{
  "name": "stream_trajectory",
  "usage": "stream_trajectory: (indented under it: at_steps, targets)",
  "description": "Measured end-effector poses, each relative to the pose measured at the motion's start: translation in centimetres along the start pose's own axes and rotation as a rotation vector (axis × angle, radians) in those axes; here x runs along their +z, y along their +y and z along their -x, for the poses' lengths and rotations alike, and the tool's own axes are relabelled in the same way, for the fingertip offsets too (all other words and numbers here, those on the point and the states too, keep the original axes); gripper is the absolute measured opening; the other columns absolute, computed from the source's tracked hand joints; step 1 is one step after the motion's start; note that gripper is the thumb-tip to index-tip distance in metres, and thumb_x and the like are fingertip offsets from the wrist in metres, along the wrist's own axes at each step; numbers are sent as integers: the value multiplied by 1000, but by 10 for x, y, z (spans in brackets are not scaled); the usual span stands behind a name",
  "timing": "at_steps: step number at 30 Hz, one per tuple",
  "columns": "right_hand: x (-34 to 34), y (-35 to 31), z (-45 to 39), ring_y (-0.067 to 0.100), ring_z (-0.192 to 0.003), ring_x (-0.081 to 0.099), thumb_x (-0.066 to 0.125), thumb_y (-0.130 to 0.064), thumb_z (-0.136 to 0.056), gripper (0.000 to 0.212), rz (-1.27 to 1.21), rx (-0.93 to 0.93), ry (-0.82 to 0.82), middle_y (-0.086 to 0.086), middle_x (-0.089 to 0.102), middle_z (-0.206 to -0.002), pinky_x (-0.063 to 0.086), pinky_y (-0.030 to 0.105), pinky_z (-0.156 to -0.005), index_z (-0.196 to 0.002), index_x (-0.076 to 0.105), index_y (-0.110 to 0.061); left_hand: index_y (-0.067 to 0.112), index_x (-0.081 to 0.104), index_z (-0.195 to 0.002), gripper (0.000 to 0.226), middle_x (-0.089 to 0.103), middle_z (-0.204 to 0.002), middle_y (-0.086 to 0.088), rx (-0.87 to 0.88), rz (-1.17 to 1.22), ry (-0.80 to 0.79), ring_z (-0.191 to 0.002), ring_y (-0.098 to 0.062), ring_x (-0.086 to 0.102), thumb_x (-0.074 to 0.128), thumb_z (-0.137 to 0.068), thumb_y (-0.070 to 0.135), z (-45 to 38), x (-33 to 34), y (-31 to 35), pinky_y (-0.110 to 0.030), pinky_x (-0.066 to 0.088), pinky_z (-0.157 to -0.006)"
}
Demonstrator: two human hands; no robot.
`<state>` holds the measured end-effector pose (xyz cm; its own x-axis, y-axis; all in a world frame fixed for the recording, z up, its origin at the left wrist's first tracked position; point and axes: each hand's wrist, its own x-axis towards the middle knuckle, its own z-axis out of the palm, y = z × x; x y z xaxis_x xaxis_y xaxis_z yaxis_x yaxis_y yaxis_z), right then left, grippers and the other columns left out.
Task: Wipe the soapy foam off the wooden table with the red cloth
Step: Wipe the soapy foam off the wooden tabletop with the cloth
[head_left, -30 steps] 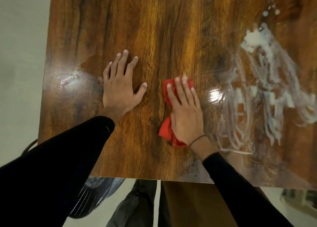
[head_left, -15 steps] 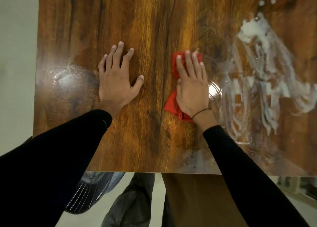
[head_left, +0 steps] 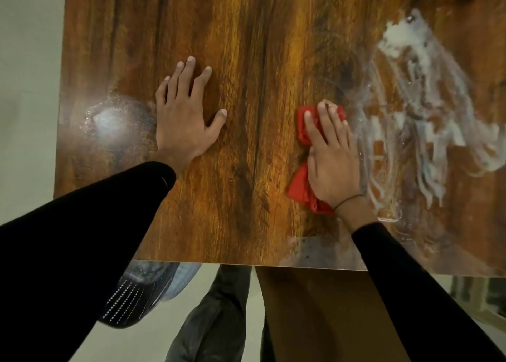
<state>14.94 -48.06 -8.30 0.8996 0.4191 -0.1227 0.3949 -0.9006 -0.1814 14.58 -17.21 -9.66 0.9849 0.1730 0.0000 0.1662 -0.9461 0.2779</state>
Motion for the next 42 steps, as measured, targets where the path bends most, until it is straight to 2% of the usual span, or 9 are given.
stream_trajectory:
  at_steps: [4,10,14,19,24,31,35,39,42]
  targets:
    - [-2,-23,-39,32,-175,8,30,-30,-113,68,-13,76,63,13,12,-188,13,55,-141,-179,19,-17,21,36,-169,79,25,-182,-12,14,8,18,-169,-34,20,53,-104,62,3,1,1,-57,16,-135]
    - [19,-60,13,32,-175,6,37,-34,-115,71,-9,-315,2,12,10,-188,13,54,-141,-180,15,-18,19,33,-171,74,21,-183,-12,-21,1,-10,-169,-34,19,47,-109,56,12,0,10,-56,16,-136]
    - [23,-27,69,29,-175,1,42,-35,-111,80,46,-394,-63,9,2,-189,6,51,-142,-181,6,-22,18,34,-171,63,16,-184,-11,22,48,-67,-170,-30,16,43,-114,44,63,6,56,-51,10,-137]
    - [7,26,72,27,-175,2,38,-28,-108,78,-4,-80,-21,6,4,-189,11,55,-141,-181,10,-22,21,28,-175,59,13,-185,-9,135,44,-137,-172,-26,11,33,-118,34,111,21,87,-45,5,-139]
    - [8,0,41,33,-175,10,32,-25,-110,70,-24,187,85,14,14,-187,18,57,-140,-179,21,-16,20,32,-173,56,18,-184,-10,134,48,-114,-172,-27,15,30,-118,29,110,21,85,-46,10,-139]
    - [35,-77,103,32,-175,3,29,-39,-109,77,-48,107,13,15,5,-188,9,55,-142,-180,12,-16,19,33,-173,57,21,-184,-11,136,26,-103,-171,-27,17,31,-117,24,112,20,88,-47,13,-139]
    - [41,-45,146,30,-175,-1,37,-40,-102,87,1,26,-44,10,-4,-189,5,53,-141,-181,6,-19,20,32,-173,58,19,-184,-9,136,20,-93,-171,-26,16,35,-116,22,113,21,88,-47,14,-139]
    - [29,1,152,32,-175,2,38,-31,-102,85,27,203,1,12,2,-189,8,55,-142,-181,10,-18,20,31,-174,58,18,-184,-9,137,10,-90,-171,-26,16,34,-116,25,114,21,89,-47,13,-139]
    - [25,1,137,36,-175,6,35,-30,-103,81,23,332,32,16,6,-188,10,58,-141,-180,12,-14,20,31,-174,59,18,-185,-9,133,8,-93,-171,-27,16,35,-116,27,115,21,90,-46,11,-139]
